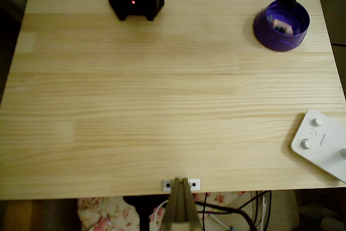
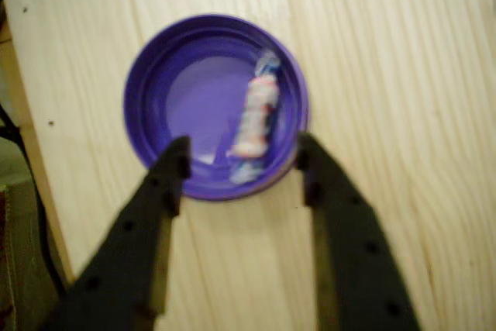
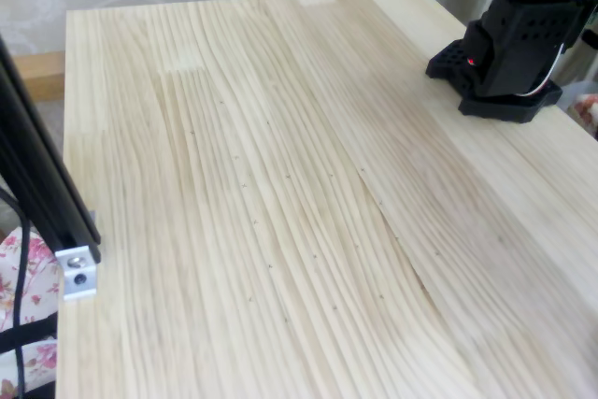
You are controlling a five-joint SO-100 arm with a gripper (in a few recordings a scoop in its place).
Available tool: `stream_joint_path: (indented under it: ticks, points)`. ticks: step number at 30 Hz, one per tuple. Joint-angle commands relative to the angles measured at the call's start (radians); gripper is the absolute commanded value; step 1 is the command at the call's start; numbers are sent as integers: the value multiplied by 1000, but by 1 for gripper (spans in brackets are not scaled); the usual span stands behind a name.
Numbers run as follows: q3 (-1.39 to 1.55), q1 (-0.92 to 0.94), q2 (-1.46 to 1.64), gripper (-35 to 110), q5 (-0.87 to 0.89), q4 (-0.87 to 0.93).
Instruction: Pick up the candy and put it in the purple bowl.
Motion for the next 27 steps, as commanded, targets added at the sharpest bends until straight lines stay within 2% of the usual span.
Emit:
stream_joint_path:
  ticks: [1,8,14,19,27]
  points:
    - [-37,-14,57,22,9,2]
    - [-37,11,121,22,15,44]
    - [-91,107,233,20,-9,178]
    - [-117,222,308,6,-72,295]
    - [-115,388,445,0,-106,512]
